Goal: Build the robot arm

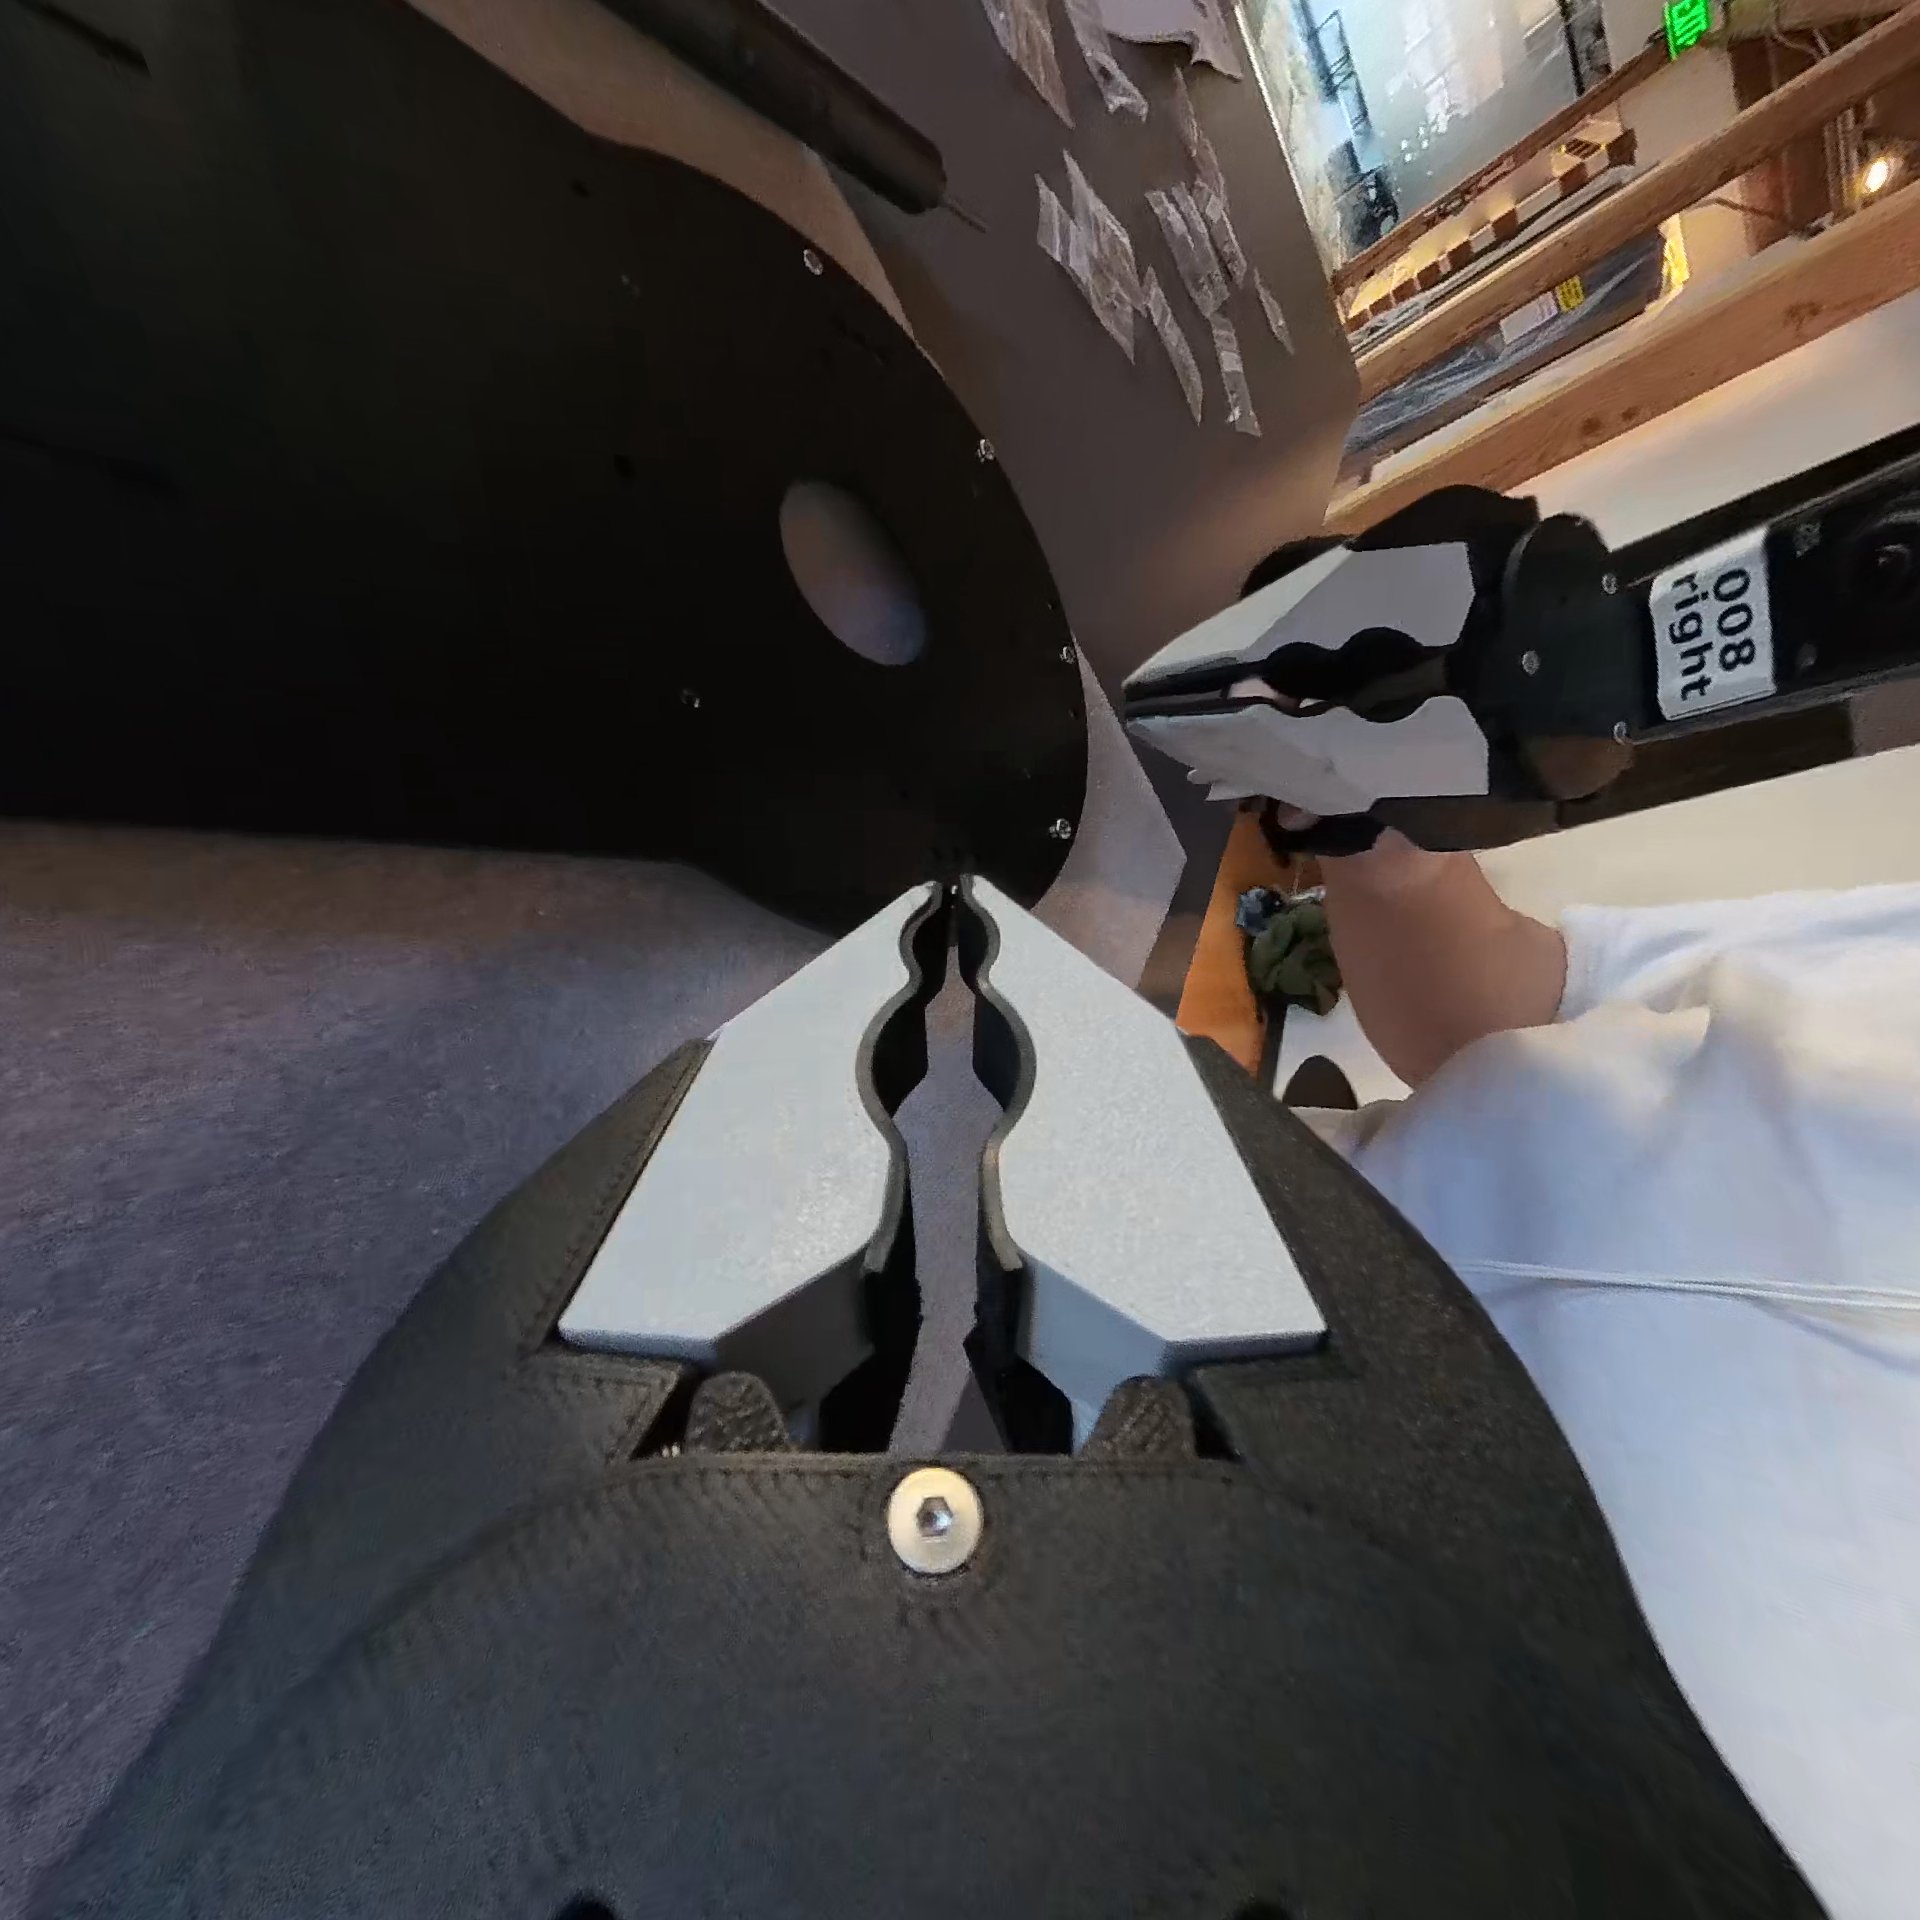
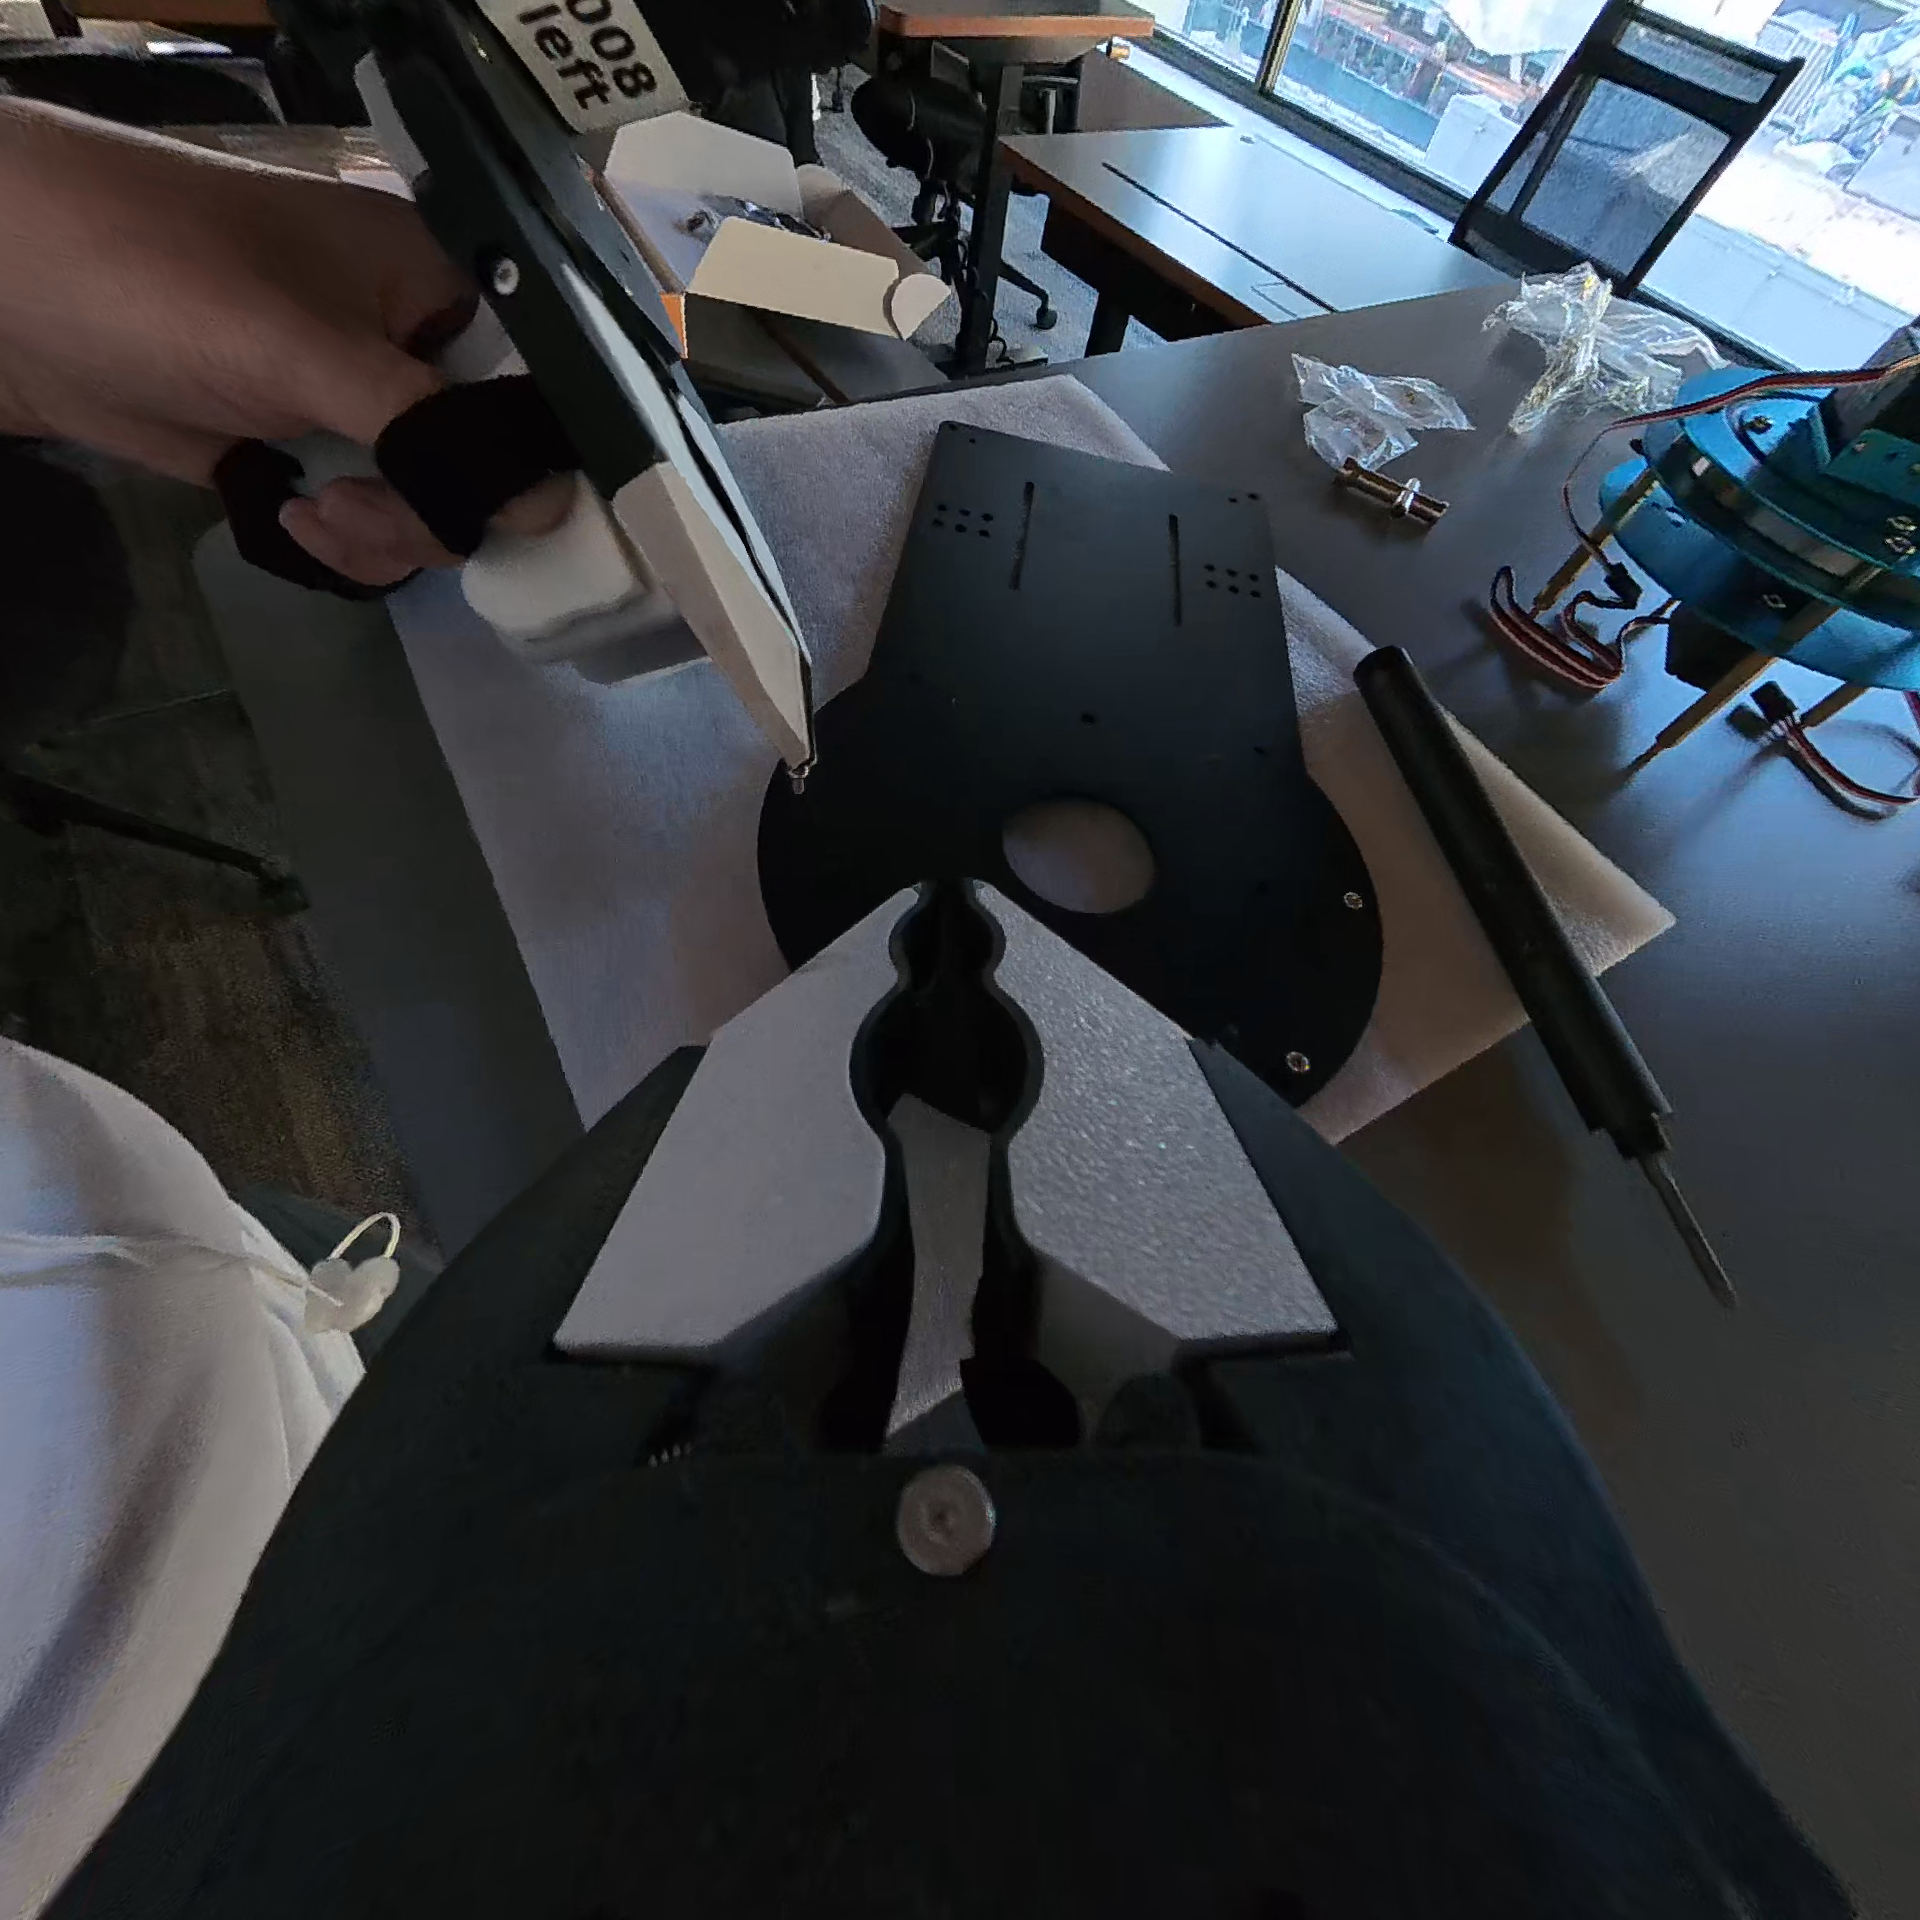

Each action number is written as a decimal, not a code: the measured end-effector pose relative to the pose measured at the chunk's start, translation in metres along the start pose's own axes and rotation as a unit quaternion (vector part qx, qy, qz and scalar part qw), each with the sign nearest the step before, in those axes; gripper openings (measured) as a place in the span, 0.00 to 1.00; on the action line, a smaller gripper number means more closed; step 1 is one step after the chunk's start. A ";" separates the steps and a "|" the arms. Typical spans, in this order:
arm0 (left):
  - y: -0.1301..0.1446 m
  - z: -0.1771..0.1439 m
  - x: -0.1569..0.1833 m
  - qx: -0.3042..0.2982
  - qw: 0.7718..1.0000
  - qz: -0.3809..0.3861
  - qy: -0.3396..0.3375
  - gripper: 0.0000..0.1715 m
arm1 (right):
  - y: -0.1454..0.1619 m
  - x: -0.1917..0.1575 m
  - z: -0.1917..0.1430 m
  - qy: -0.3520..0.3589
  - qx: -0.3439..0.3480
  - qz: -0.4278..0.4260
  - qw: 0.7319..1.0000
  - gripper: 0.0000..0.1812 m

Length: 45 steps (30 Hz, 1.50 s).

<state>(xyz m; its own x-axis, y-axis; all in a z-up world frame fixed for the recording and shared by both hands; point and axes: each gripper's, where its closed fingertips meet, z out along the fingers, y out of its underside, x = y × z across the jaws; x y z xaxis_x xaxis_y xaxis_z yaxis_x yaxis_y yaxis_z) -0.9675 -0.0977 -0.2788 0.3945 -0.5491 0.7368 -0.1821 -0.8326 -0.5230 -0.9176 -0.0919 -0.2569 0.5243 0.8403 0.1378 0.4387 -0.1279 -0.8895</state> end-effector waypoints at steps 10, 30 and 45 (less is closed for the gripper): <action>0.001 0.000 -0.004 -0.006 0.999 -0.007 -0.031 0.00 | 0.005 -0.003 -0.013 -0.002 0.008 -0.010 1.000 0.01; -0.013 -0.035 0.004 0.057 0.995 0.024 -0.084 0.06 | -0.001 0.038 -0.023 0.027 -0.019 -0.073 0.997 0.03; 0.009 -0.117 0.014 0.159 0.979 0.043 -0.116 0.04 | 0.038 0.151 0.068 -0.137 -0.289 0.023 0.947 0.12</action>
<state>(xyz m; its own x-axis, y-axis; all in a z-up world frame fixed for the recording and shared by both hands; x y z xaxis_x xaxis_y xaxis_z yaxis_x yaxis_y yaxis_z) -1.0687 -0.1217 -0.2235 0.5908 -0.5541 0.5864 0.0523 -0.6990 -0.7132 -0.8710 0.0659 -0.2996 0.3791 0.9215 -0.0841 0.7878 -0.3691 -0.4931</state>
